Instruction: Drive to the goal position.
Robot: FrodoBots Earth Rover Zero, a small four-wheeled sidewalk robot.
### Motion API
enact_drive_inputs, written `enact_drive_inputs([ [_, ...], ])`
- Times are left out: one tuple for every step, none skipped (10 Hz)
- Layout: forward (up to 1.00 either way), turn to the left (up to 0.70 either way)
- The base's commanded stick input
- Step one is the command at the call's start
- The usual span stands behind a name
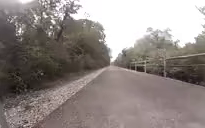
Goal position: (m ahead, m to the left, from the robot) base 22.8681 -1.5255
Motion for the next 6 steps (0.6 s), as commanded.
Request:
enact_drive_inputs([
  [0.70,-0.09],
  [0.70,-0.20],
  [0.70,-0.29],
  [0.70,-0.26],
  [0.70,0.00],
  [0.70,0.00],
])
